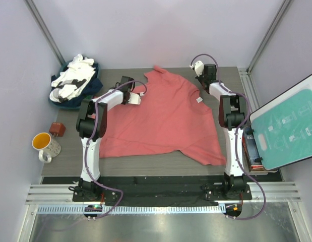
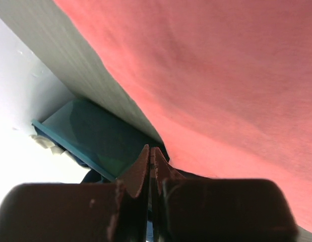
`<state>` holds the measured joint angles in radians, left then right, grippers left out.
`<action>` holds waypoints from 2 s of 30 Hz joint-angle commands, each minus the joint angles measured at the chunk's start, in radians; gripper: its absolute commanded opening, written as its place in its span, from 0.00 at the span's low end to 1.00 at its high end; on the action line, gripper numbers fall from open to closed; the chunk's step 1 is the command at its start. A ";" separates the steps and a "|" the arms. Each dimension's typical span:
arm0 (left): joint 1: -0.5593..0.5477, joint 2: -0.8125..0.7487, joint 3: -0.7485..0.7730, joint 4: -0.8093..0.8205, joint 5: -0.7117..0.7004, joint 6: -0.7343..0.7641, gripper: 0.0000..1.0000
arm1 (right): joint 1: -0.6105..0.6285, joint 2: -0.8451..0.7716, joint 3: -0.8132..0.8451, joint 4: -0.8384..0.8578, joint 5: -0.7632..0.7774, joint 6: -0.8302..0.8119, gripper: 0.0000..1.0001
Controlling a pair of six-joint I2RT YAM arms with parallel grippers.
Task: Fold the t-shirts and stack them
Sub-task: Flatten out the tshirt
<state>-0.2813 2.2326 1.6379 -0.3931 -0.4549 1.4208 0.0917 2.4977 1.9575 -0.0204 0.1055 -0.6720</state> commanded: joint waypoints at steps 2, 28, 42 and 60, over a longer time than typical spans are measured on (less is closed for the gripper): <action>-0.001 -0.056 0.034 0.077 -0.041 -0.075 0.01 | 0.008 -0.094 0.027 0.051 -0.002 0.086 0.01; 0.008 -0.215 -0.039 0.131 -0.111 -0.180 0.79 | 0.121 0.050 0.250 -0.225 -0.340 0.106 0.01; 0.021 -0.226 -0.043 0.195 -0.108 -0.108 0.79 | 0.097 0.089 0.233 -0.259 -0.236 0.060 0.01; 0.021 -0.218 -0.043 0.244 -0.076 -0.045 0.78 | -0.027 0.076 0.196 -0.254 -0.033 -0.021 0.01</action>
<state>-0.2661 2.0655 1.5917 -0.1974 -0.5453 1.3506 0.0971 2.5702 2.1677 -0.2485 0.0006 -0.6563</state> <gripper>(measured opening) 0.784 0.017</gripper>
